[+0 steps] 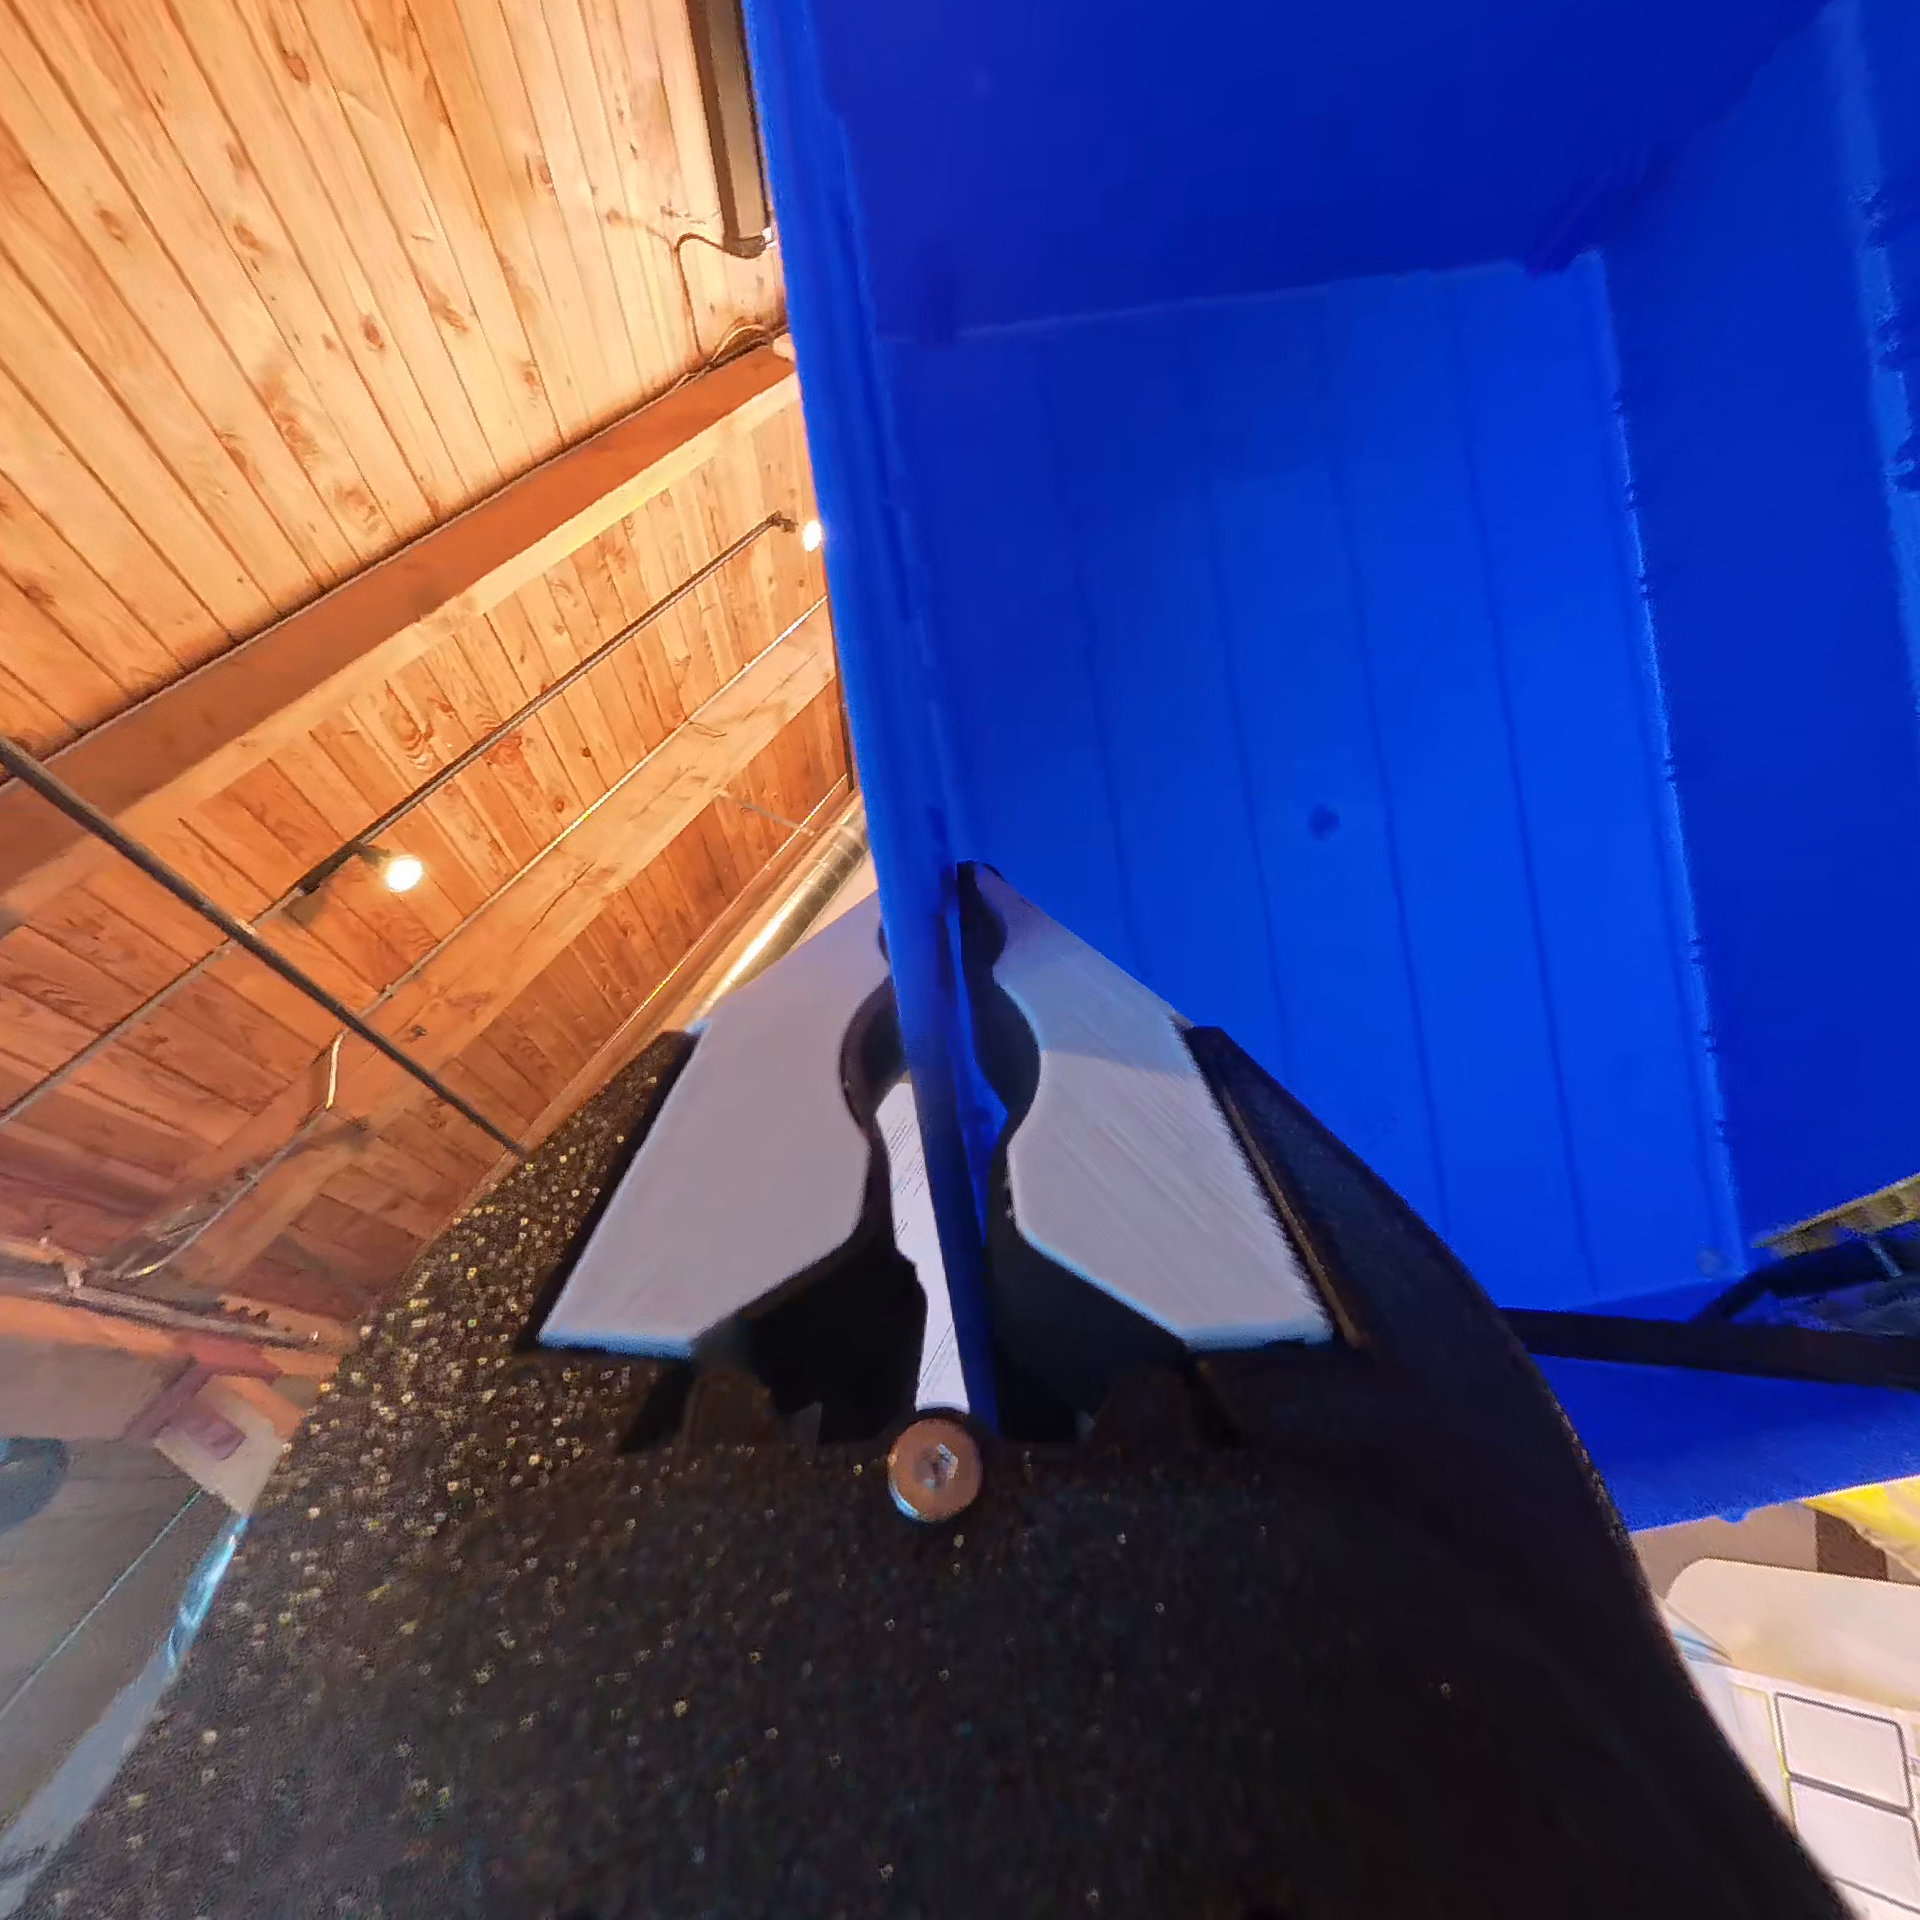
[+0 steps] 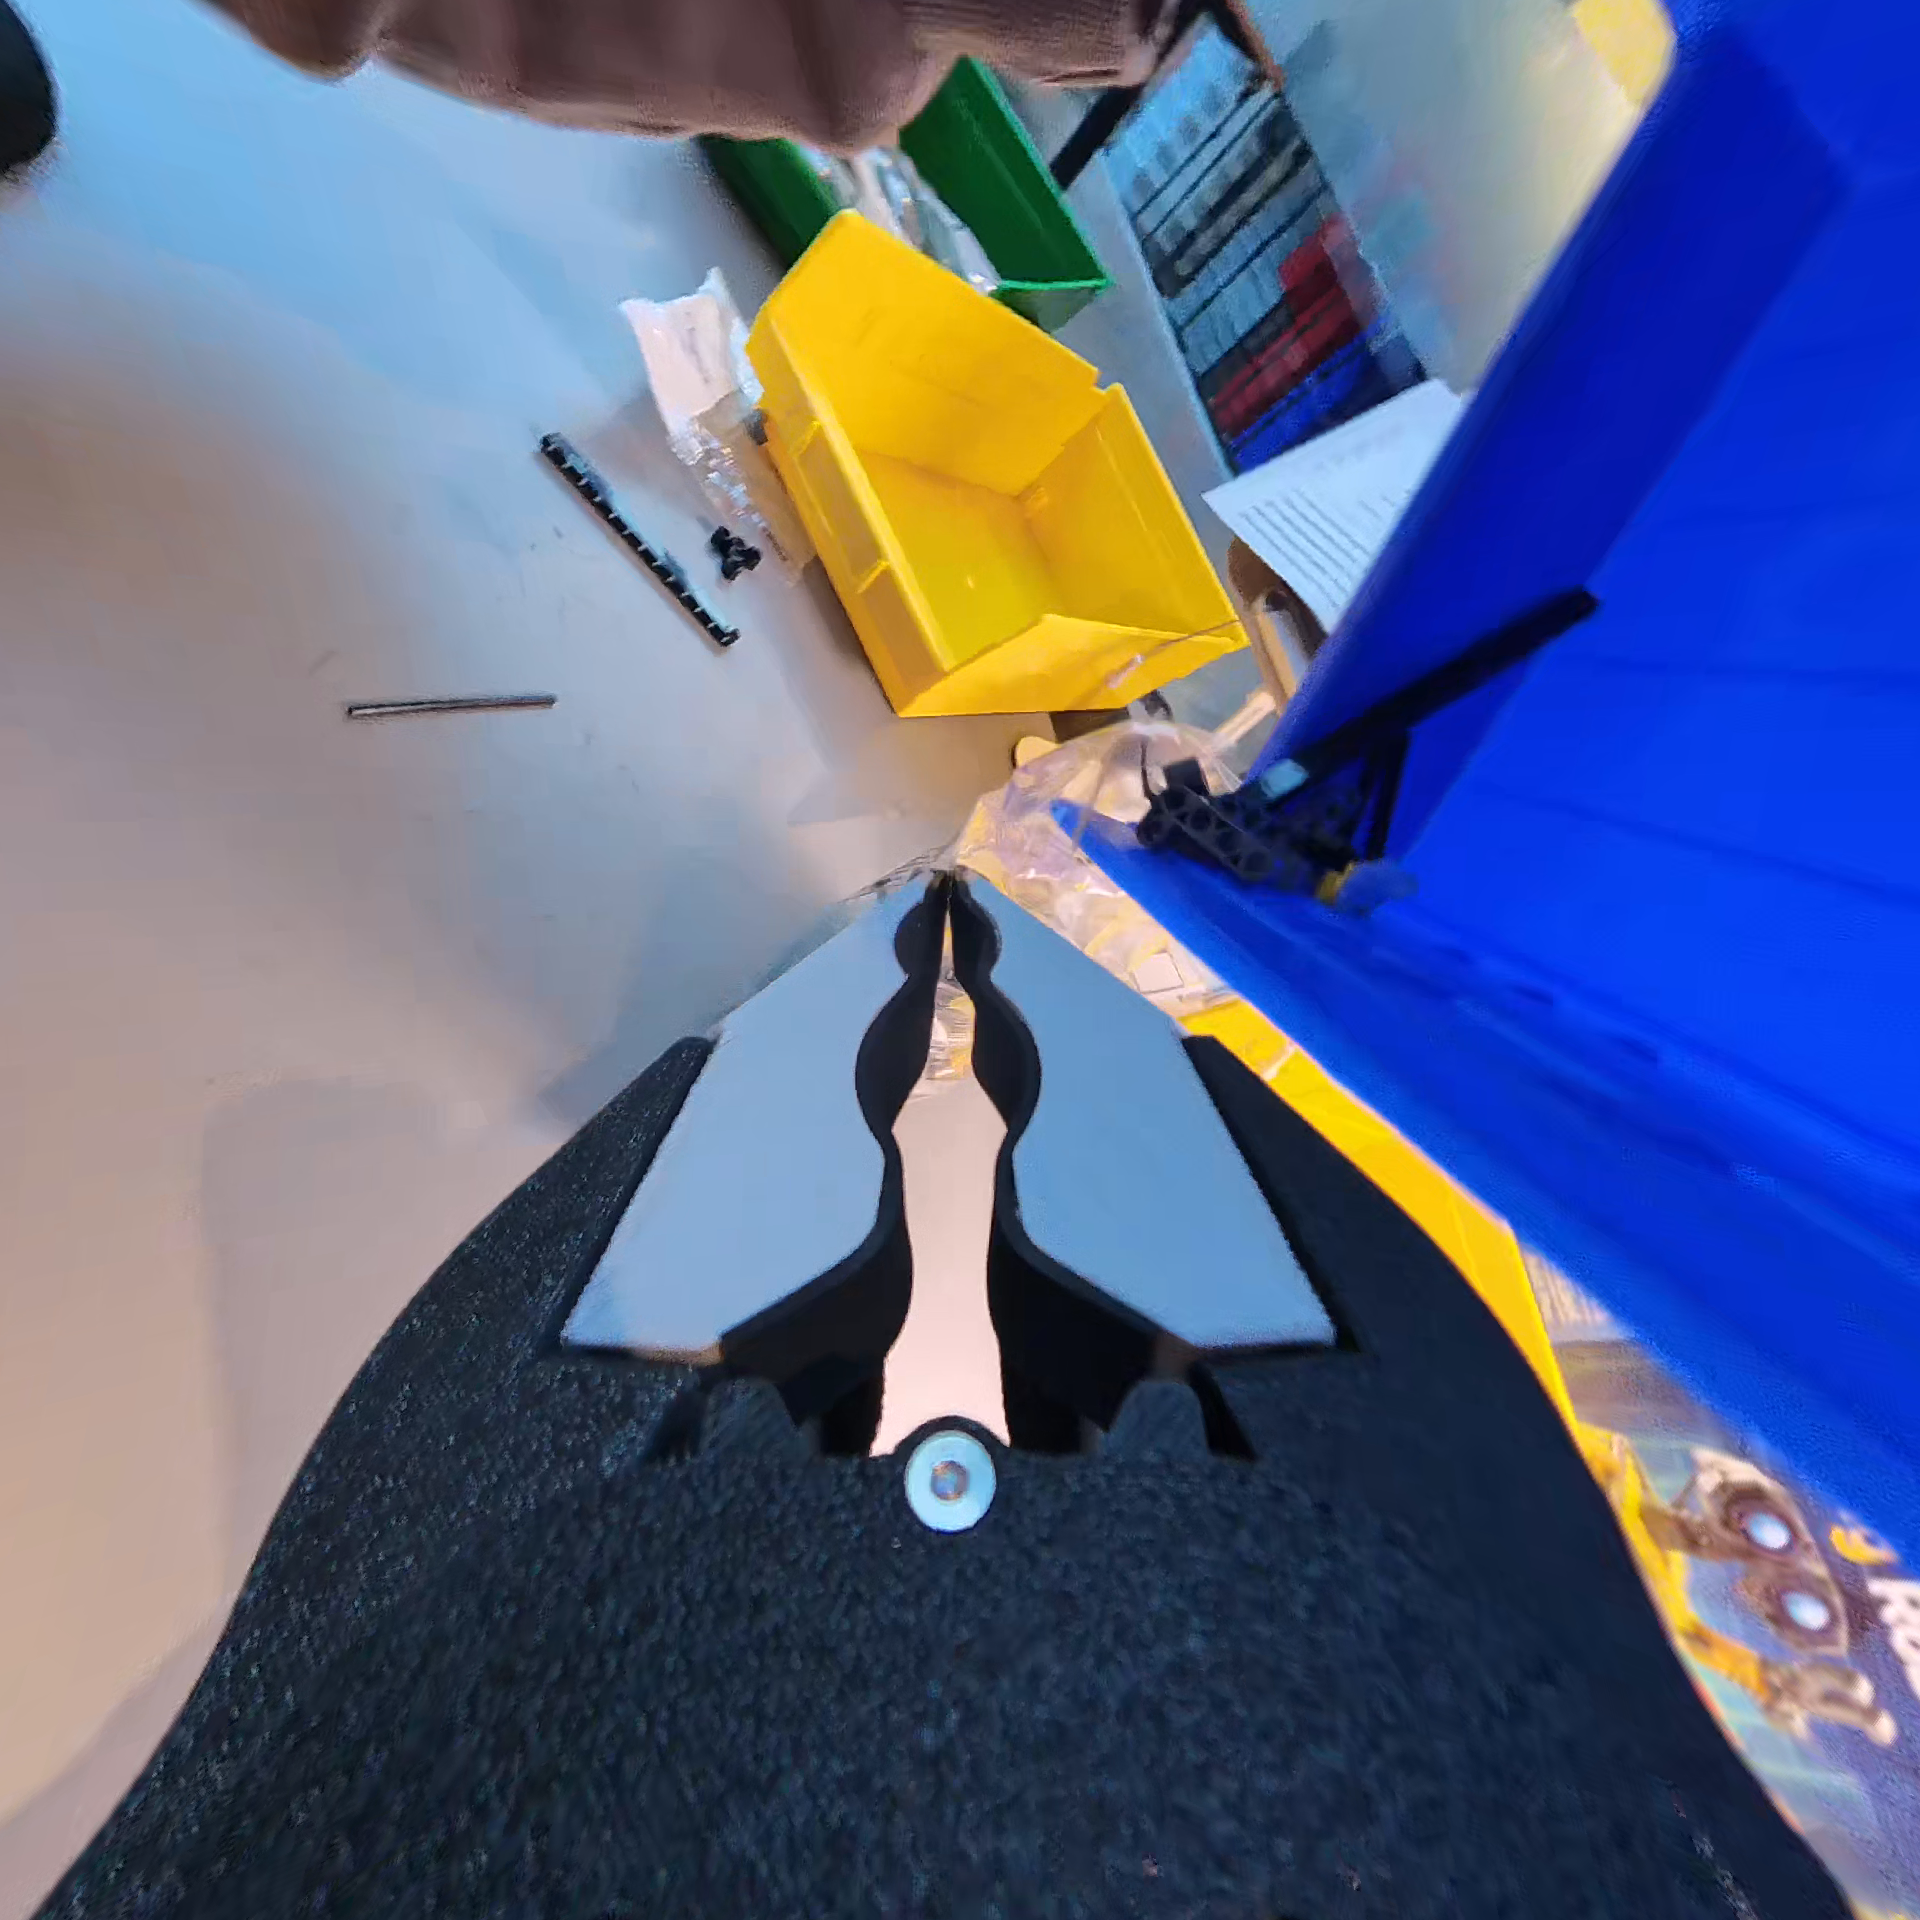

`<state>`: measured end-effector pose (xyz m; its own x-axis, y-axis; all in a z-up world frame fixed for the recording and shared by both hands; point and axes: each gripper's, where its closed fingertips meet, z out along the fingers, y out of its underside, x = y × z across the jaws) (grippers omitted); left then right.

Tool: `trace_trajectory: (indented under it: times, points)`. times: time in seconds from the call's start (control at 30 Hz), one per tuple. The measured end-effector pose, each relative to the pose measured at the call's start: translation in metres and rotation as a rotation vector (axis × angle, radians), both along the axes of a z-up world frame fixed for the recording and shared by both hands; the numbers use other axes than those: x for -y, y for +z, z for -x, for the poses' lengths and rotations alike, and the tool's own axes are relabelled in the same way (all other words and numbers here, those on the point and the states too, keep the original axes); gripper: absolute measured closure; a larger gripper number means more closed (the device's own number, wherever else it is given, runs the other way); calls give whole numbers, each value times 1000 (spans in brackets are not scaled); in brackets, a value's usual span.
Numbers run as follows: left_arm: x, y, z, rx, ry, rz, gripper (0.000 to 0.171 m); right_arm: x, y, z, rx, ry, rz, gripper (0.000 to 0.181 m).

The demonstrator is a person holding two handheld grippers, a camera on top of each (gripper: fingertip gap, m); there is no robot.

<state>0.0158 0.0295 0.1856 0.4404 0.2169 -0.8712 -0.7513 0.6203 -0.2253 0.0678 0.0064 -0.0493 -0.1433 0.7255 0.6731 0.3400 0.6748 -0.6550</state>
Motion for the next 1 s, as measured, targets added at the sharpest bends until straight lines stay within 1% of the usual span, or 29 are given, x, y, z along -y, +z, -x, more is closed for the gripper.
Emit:
trace_trajectory:
  times: [0.07,0.13,0.2,0.23,0.37,0.57,0.67,0.77,0.8,0.83,0.87,0.9,0.97,1.0]
  points:
    - [3,3,7,49,24,-37,170,-10,6,-4,-56,-37,25,181]
    - [3,-1,6,94,14,-36,170,-20,10,-4,-109,-89,27,181]
    - [2,-7,3,94,26,-46,170,-29,9,-2,-134,-146,33,181]
    - [1,-5,3,100,39,-57,170,-29,9,-2,-149,-150,35,181]
    - [-6,0,1,151,35,-73,170,-25,7,-3,-169,-147,39,181]
    - [-15,-10,-14,155,1,-58,170,-21,5,-4,-169,-142,35,181]
    - [-7,-7,-5,175,-3,-78,170,-20,4,-5,-164,-132,13,181]
    - [0,-9,0,161,6,-90,170,-19,4,-3,-169,-112,12,181]
    - [0,-9,3,165,8,-77,166,-19,3,-3,-168,-111,15,181]
    - [1,-8,7,179,8,-68,169,-19,3,-2,-169,-114,13,181]
    - [2,-2,12,201,16,-67,165,-20,3,-2,-169,-116,10,181]
    - [5,7,20,225,34,-69,170,-20,3,-2,-170,-117,10,181]
    - [8,25,43,293,69,-52,170,-18,3,-3,-171,-108,22,181]
    - [10,35,56,335,91,-34,163,-17,2,-2,-171,-104,27,181]
